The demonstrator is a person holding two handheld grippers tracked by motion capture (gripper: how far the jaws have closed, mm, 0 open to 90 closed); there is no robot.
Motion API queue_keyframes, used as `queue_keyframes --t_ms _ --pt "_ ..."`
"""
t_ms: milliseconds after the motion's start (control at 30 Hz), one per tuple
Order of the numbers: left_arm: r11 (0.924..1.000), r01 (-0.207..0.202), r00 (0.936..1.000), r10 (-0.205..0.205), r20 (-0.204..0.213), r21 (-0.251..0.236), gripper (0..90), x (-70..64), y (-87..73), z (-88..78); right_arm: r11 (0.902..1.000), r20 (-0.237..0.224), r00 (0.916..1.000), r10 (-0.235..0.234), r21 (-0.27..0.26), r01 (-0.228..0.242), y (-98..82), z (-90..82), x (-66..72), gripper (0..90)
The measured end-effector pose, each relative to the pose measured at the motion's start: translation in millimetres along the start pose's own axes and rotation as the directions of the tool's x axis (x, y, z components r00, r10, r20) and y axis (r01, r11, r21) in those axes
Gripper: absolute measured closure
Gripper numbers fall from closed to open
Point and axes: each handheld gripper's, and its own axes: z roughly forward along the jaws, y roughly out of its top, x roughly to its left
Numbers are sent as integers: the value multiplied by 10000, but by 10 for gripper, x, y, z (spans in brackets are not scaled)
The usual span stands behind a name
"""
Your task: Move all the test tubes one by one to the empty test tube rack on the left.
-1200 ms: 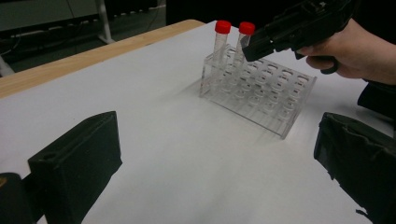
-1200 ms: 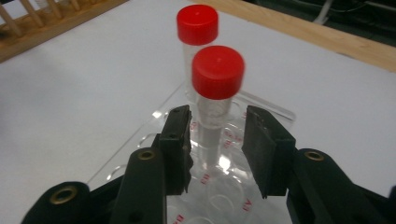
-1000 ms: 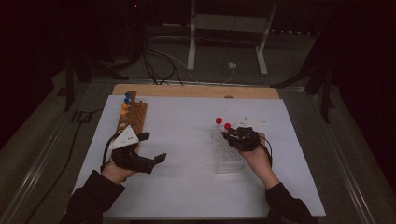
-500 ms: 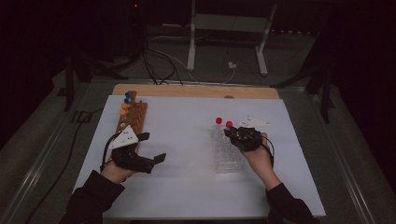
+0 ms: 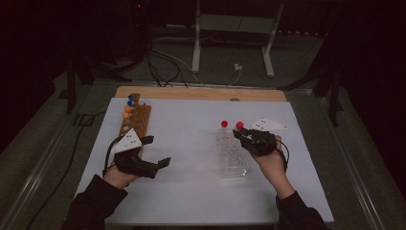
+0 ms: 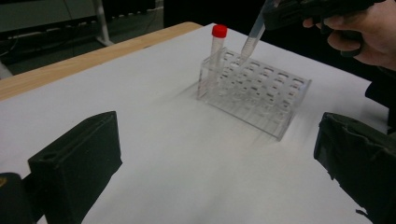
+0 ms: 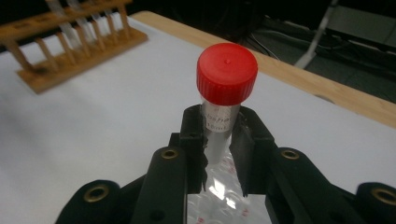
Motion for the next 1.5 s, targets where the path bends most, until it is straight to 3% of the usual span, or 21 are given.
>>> queue_keyframes --t_ms 333,700,933,1100,1500 --pt "9999 -142 9994 144 327 -55 15 -83 65 10 9988 -998 9939 -468 -186 451 88 -41 317 750" --pt "9994 -336 9952 331 926 35 19 -230 131 82 9933 -2275 9688 -985 360 1094 -2 139 739 750" --pt "9995 -330 9934 326 1096 19 38 -305 162 129 9878 -2788 9534 -1156 683 1397 -74 240 926 750" --pt "9997 -260 9913 259 1292 -10 89 -353 174 186 9850 -3038 9454 -1181 846 1503 -105 279 1018 750" --pt "9966 -811 9861 782 1464 145 349 -478 183 388 9817 -3445 9306 -1240 941 1656 -132 302 1132 751"
